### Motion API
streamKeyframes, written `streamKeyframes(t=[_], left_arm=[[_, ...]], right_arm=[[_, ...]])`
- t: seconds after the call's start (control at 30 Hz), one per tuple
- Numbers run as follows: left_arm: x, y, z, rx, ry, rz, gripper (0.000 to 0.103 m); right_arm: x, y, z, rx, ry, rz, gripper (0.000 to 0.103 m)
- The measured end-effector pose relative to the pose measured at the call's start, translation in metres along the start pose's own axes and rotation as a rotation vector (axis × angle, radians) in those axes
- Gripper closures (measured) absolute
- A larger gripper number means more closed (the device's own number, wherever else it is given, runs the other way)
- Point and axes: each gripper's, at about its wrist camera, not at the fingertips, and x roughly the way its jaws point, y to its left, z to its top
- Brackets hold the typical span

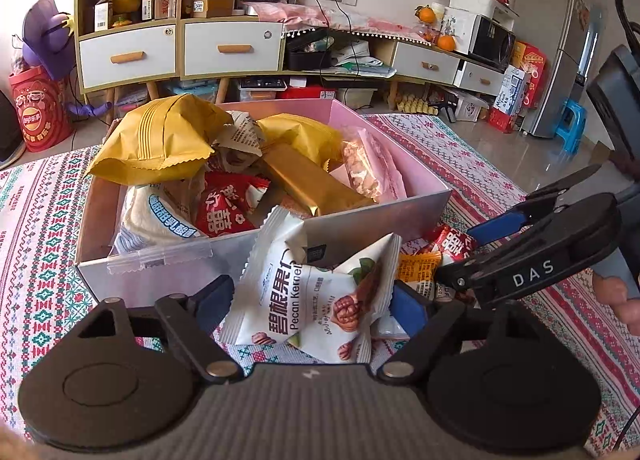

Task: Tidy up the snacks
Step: 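Grasp the white pecan kernel packet with the left tool while the right tool grasps the red packet, then carry the pecan packet and red packet into the box and open both tools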

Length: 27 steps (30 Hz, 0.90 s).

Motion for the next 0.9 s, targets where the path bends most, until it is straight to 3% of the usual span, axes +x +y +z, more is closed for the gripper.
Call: streamKeyframes(t=[0.2,0.9], left_arm=[[-0.004,-0.008,-0.001,0.025,-0.002,-0.001,0.022],[-0.009,-0.006,0.002,0.005,0.038,-0.019,0.028]], right_arm=[[-0.005,0.007,-0.001,-0.017,-0.014,0.001,0.044],[-0.013,0.007,0.003,-0.017,-0.01,-0.02,0.055]])
